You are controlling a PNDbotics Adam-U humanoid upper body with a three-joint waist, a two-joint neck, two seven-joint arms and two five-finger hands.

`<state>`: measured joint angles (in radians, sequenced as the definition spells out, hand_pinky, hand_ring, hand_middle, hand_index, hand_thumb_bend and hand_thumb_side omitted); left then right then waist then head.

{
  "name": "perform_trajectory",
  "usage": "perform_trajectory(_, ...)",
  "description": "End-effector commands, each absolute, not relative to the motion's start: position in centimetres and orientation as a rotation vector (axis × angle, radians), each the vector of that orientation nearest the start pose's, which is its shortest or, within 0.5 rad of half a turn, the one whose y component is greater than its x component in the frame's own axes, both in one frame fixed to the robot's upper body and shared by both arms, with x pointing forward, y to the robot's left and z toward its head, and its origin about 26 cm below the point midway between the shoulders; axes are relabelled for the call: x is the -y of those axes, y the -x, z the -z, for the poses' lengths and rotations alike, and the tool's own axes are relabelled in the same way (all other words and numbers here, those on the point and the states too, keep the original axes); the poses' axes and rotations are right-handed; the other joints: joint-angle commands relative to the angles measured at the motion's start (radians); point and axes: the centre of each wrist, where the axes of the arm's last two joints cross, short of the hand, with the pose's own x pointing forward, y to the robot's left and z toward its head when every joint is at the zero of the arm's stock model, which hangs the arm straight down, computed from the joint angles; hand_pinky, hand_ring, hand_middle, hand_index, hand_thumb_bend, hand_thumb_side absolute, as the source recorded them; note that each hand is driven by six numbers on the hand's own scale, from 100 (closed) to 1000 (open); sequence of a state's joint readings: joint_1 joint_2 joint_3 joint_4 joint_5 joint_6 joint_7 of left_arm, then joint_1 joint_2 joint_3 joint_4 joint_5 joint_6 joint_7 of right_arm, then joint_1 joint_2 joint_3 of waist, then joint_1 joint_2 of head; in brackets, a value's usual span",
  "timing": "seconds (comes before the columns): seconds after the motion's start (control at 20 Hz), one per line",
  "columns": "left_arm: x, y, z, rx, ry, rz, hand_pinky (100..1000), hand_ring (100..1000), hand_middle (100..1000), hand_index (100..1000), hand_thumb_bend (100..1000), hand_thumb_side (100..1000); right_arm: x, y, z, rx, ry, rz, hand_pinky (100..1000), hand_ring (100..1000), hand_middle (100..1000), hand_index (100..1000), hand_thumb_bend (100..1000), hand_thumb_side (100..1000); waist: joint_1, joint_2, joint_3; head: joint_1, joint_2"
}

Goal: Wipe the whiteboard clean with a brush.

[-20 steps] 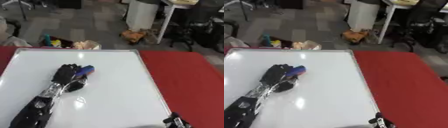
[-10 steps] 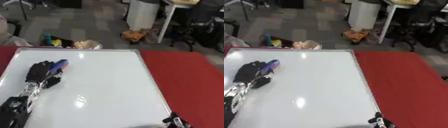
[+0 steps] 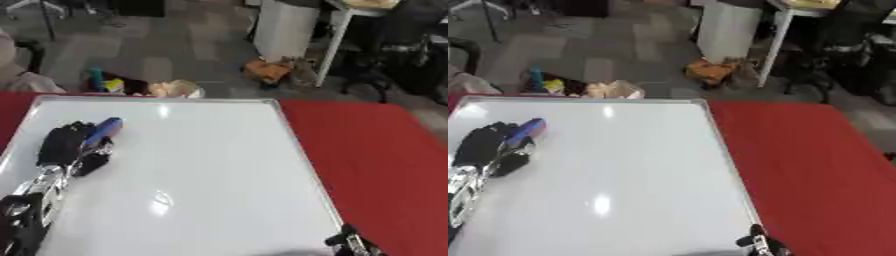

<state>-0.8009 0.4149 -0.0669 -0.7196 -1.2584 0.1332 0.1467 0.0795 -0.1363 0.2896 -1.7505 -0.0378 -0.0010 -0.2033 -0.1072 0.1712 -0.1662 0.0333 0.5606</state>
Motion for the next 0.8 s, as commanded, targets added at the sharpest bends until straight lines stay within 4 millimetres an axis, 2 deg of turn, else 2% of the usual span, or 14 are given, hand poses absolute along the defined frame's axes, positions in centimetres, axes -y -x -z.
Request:
perform_trajectory(0.05, -31.5, -46.0, -7.6, 1.118, -1.408, 1.256, 866, 818, 776, 910, 100, 1000, 20.2, -24.6, -1.6, 1.672, -0.005, -0.109, 422, 351, 153, 552, 100, 849, 0.002, -0.007, -0.004, -0.001, -0.009)
perform_trajectory(0.5, -25.3, -46.3, -8.3, 1.274, -1.268, 1.633, 876, 810, 778, 908, 100, 1000, 20.1, -24.6, -1.6, 1.670, -0.010, -0.113, 422, 351, 153, 553, 100, 847, 0.003, -0.012, -0.013, 0.004, -0.008)
perform_trajectory(0.8, -23.3, -45.2, -9.5, 1.394, -1.166, 1.742, 865, 817, 776, 915, 100, 1000, 20.3, -24.6, -1.7, 1.671, -0.006, -0.115, 422, 352, 153, 552, 100, 848, 0.009, -0.015, -0.009, 0.001, -0.006)
